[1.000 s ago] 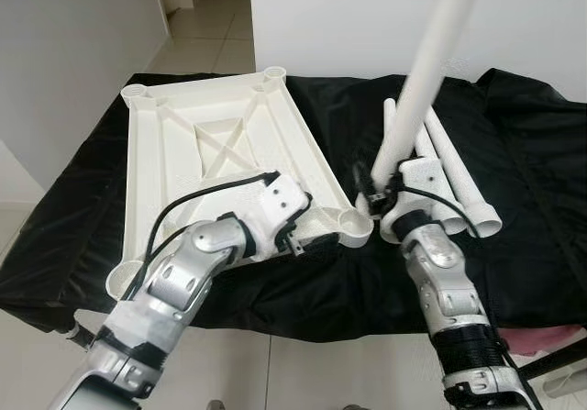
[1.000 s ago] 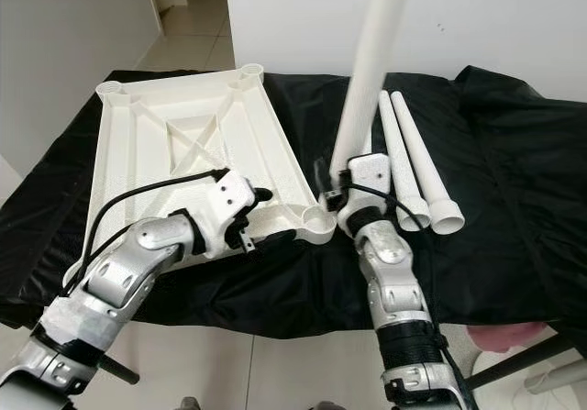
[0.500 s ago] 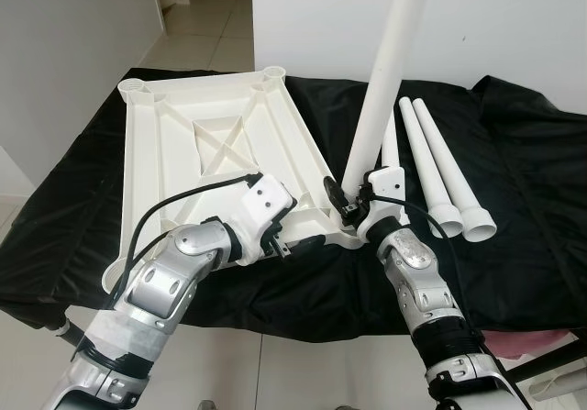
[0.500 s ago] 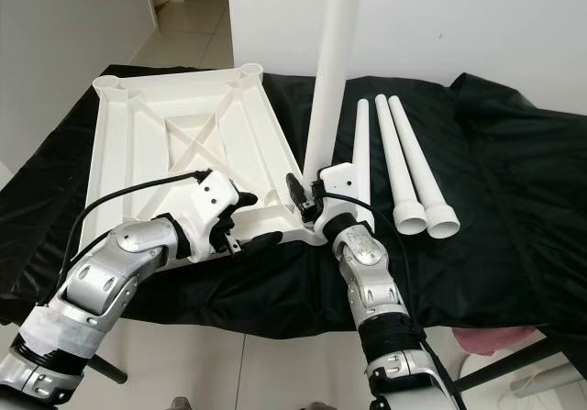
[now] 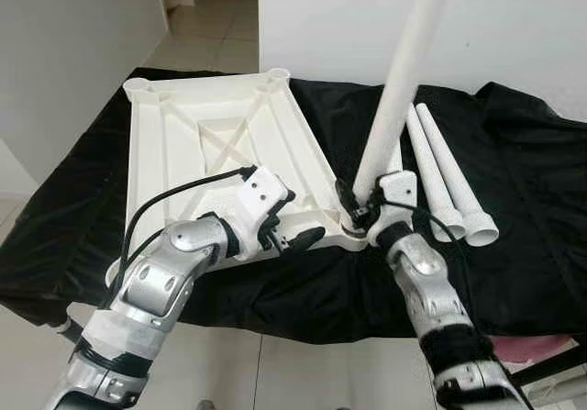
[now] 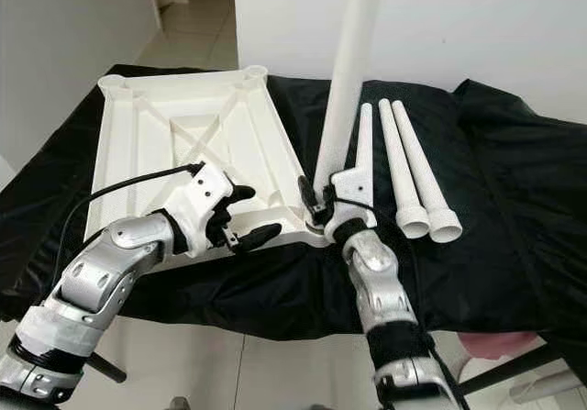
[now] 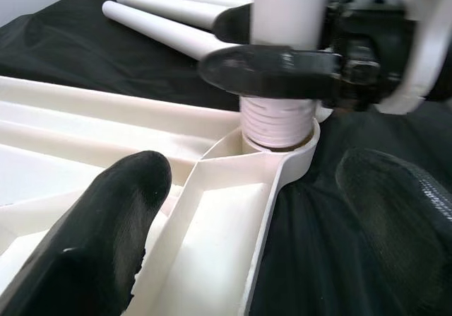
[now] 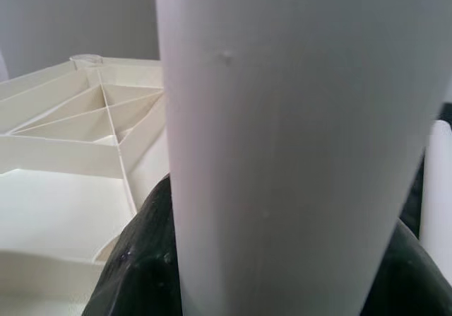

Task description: Building children table

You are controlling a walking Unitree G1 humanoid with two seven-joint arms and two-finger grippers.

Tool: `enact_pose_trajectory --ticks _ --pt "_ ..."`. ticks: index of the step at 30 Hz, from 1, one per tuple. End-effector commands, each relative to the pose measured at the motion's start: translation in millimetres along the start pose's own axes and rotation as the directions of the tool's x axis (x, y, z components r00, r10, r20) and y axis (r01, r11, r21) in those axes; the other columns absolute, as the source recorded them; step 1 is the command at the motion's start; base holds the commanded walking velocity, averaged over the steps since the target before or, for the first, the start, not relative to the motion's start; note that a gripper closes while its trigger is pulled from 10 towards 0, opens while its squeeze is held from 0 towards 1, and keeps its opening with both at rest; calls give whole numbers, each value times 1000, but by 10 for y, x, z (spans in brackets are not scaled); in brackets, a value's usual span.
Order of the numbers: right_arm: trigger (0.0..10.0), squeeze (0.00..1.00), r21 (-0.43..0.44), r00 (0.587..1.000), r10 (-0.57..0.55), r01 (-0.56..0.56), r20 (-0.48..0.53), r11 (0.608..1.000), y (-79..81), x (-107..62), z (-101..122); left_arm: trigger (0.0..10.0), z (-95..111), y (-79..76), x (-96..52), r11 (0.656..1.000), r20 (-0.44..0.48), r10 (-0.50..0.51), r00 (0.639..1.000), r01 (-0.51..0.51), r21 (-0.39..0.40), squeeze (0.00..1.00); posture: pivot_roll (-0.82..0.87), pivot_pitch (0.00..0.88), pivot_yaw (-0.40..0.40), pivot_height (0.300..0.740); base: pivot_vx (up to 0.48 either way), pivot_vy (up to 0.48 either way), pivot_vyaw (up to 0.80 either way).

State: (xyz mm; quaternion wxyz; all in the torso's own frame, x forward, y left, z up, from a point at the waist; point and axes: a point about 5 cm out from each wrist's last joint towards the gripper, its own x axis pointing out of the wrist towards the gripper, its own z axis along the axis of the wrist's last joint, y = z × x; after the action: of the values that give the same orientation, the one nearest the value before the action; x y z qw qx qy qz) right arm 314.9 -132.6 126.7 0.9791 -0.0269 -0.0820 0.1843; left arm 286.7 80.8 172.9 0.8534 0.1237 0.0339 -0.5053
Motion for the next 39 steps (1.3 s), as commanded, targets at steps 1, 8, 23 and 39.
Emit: enact_pose_trajectory --ticks 1,8,23,39 --pt "10000 0 0 997 5 -5 -77 1000 8 -66 -149 10000 32 29 -13 998 -1 58 998 -58 23 0 10 0 -34 740 0 0 0" --pt "10000 0 -92 991 92 -101 -95 991 120 -89 -197 10000 23 83 -12 997 -12 76 997 -76 27 0 3 0 -17 740 0 0 0" --pt "10000 0 57 989 94 -88 -112 994 24 -34 -230 10000 39 107 -12 994 -9 103 995 -102 42 0 6 0 -22 740 0 0 0" --pt "10000 0 83 990 51 -41 -130 996 35 -36 -261 10000 48 117 -3 992 -2 113 994 -113 49 0 3 0 -30 740 0 0 0"
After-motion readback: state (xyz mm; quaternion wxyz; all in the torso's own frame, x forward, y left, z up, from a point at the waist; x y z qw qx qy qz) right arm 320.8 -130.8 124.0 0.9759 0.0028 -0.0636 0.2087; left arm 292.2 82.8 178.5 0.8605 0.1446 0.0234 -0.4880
